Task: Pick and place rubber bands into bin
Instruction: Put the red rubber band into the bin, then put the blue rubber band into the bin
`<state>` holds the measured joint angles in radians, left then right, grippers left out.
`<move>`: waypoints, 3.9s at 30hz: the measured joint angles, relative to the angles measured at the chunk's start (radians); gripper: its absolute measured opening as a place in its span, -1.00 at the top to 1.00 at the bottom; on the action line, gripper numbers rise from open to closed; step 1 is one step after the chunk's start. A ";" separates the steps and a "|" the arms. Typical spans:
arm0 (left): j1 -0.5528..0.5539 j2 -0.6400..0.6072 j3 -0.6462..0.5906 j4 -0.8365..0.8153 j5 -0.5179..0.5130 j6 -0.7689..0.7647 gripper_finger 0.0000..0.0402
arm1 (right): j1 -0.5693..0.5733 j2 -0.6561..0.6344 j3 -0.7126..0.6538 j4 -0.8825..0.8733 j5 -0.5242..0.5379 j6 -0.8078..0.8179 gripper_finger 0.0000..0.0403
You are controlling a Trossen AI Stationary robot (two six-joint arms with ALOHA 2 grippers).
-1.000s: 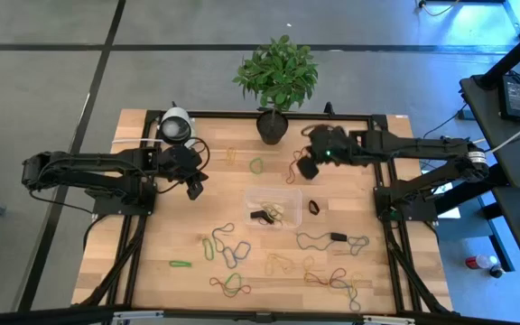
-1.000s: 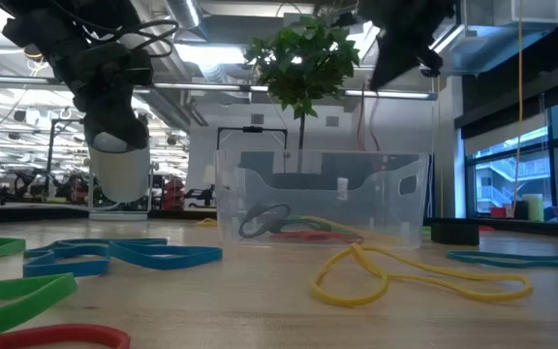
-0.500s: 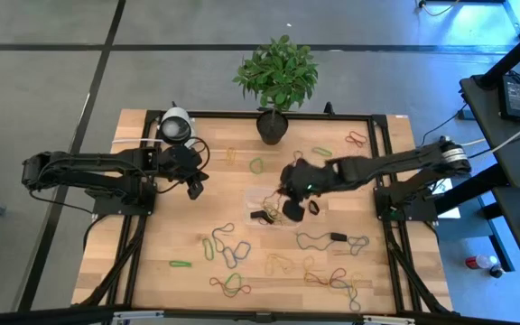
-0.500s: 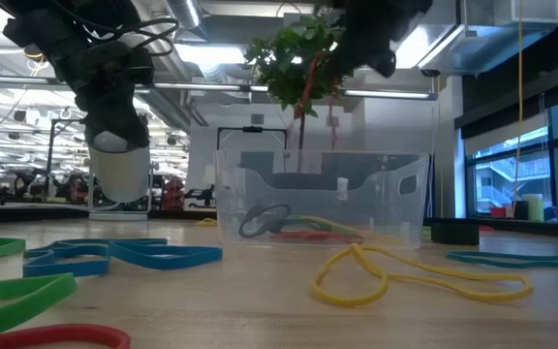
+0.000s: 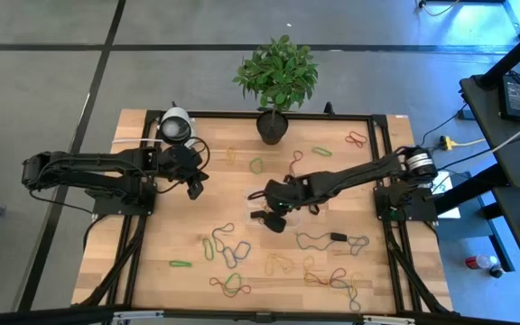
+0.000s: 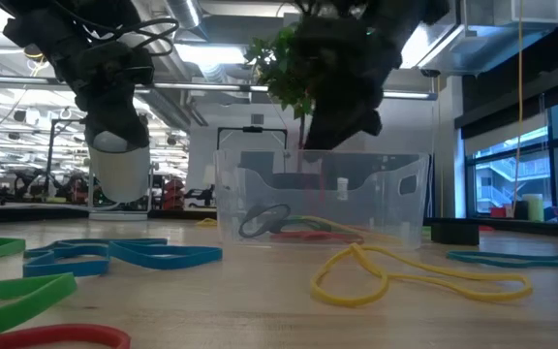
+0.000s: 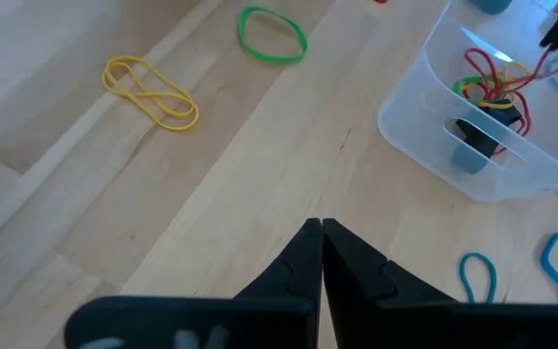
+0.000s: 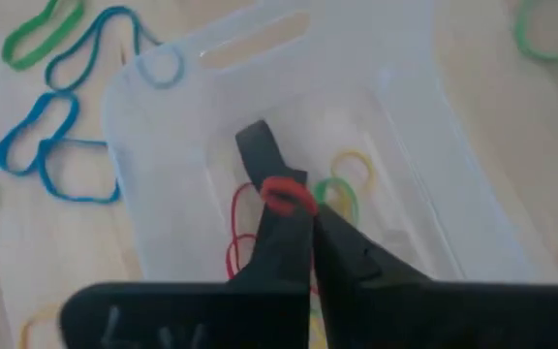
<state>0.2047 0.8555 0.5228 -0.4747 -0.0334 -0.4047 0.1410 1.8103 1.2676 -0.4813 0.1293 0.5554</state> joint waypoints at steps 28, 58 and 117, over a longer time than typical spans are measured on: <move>-0.030 0.000 0.027 -0.022 -0.015 0.177 0.98 | 0.051 -0.362 -0.055 -0.371 0.099 0.190 0.96; -0.558 0.746 0.460 -0.354 -0.092 -0.316 0.32 | 0.357 -0.967 -0.689 -0.219 0.184 0.461 0.91; -0.332 1.032 1.176 -0.448 -0.266 -0.016 0.99 | 0.441 -0.968 -0.689 -0.214 0.195 0.401 0.91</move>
<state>-0.1276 1.8877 1.6985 -0.9231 -0.2996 -0.4208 0.5816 0.8423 0.5789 -0.6954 0.3244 0.9565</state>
